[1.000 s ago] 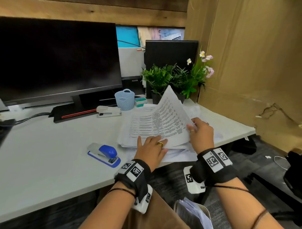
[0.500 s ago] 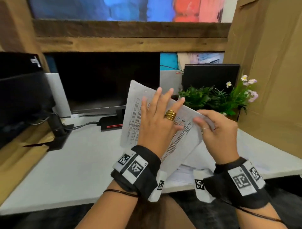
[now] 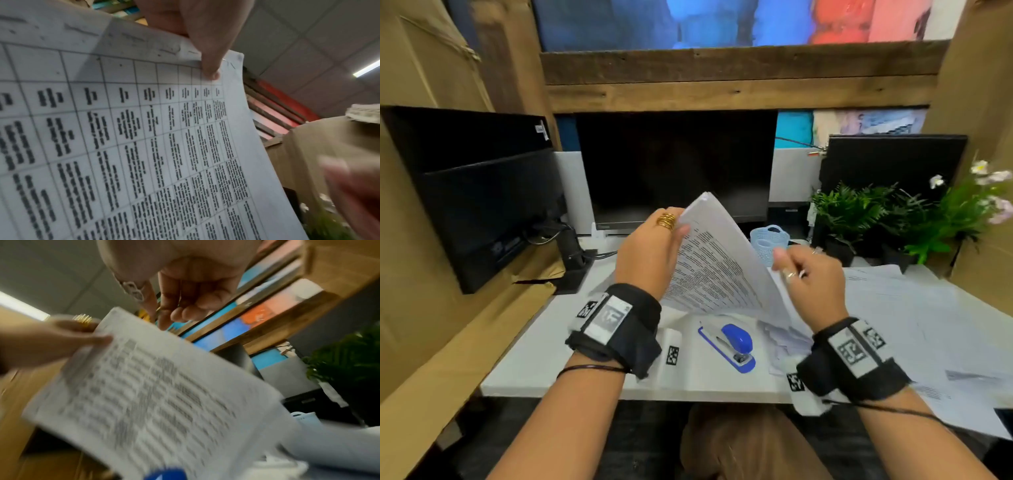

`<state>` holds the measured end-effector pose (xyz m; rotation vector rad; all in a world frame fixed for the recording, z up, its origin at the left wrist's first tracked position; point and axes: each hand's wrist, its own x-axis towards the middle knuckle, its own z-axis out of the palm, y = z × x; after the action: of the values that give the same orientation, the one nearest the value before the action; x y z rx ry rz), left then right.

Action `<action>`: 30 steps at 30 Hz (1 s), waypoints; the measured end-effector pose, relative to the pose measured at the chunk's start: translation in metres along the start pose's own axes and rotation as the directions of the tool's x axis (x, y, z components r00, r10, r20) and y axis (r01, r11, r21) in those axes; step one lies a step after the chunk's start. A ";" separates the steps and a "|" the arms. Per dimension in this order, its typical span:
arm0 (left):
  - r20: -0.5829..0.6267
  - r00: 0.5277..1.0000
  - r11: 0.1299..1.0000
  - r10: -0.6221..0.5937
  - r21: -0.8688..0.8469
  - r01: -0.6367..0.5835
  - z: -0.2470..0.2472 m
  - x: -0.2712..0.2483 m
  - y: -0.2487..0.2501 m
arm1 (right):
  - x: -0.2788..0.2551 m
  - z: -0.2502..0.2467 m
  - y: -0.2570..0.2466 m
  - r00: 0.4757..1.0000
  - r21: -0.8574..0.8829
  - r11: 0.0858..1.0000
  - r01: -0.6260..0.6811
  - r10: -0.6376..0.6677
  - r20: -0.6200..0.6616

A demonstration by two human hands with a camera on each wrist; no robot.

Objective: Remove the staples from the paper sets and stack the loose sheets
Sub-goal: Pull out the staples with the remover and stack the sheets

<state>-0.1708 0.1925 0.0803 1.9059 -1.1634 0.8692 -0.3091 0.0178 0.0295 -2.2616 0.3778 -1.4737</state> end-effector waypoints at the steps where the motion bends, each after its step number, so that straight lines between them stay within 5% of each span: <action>1: 0.005 0.998 0.998 -0.056 0.018 0.055 -0.003 0.001 -0.007 | -0.007 0.010 0.002 0.995 -0.122 0.991 0.052 -0.042 0.086; 3: 0.015 0.988 0.986 -0.151 0.069 0.150 -0.006 0.005 -0.018 | -0.023 0.031 0.002 0.917 -0.273 0.957 0.097 0.021 0.398; 5: 0.017 0.978 0.973 -0.208 0.105 0.205 -0.007 0.008 -0.025 | -0.039 0.053 0.002 0.776 -0.425 0.900 0.100 0.196 0.599; 9: 0.008 0.973 0.967 -0.229 0.118 0.227 -0.007 0.010 -0.026 | -0.045 0.084 0.002 0.582 -0.606 0.796 0.003 0.491 0.648; 13: 0.032 0.968 0.965 -0.248 0.093 0.245 -0.008 0.009 -0.022 | -0.037 0.096 0.003 0.472 -0.611 0.791 0.001 0.538 0.698; 16: 0.050 0.956 0.955 -0.289 0.080 0.284 -0.009 0.004 -0.026 | -0.036 0.088 0.002 0.459 -0.557 0.811 -0.176 0.569 0.683; 19: 0.090 0.925 0.926 -0.370 0.119 0.358 -0.006 -0.005 -0.034 | -0.032 0.065 -0.001 0.478 -0.279 0.781 -0.559 0.578 0.661; 22: 0.155 0.897 0.908 -0.414 0.140 0.395 0.000 -0.022 -0.036 | -0.018 0.035 -0.023 0.549 0.258 0.539 -0.802 0.495 0.673; 27: 0.284 0.871 0.910 -0.401 0.014 0.414 0.017 -0.051 -0.022 | 0.013 0.026 -0.042 0.734 0.749 0.154 -0.645 0.399 0.550; 30: 0.321 0.891 0.913 -0.321 -0.145 0.382 0.024 -0.062 -0.007 | 0.021 0.032 -0.047 0.777 0.810 0.153 -0.566 0.426 0.463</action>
<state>-0.1827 0.2005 0.0146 2.0286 -0.9779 0.2632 -0.2710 0.0561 0.0578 -1.0467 0.1257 -0.7702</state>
